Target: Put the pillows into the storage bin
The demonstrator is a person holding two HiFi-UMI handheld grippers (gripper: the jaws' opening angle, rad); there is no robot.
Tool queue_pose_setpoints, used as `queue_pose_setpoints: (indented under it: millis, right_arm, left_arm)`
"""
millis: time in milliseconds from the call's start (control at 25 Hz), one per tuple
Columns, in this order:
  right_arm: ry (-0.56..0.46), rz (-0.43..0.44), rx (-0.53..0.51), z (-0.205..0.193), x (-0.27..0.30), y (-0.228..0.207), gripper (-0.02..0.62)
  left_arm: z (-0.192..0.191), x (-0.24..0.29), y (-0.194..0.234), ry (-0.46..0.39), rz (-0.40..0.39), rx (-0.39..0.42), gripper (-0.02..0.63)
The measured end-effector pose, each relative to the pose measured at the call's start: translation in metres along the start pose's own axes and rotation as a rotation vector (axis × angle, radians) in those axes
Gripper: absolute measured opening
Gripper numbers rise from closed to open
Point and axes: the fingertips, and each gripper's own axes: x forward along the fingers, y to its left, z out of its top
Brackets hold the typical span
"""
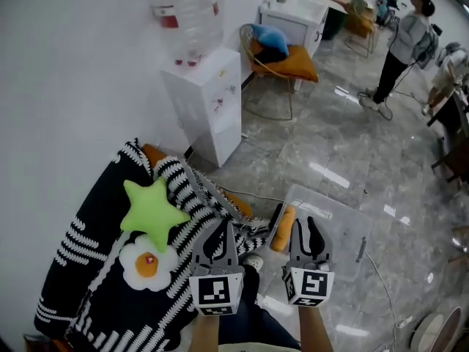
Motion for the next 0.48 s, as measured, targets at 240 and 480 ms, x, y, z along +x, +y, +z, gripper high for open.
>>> queue_pose_setpoints:
  millis: [240, 480]
  right_arm:
    - [-0.078, 0.134, -0.013, 0.058, -0.031, 0.063, 0.127]
    - [-0.103, 0.355, -0.033, 0.083, -0.048, 0.151, 0.14]
  left_arm:
    - [0.034, -0.086, 0.04, -0.061, 0.146, -0.016, 0.014]
    - [0.042, -0.173, 0.094, -0.091, 0.365, -0.04, 0.014]
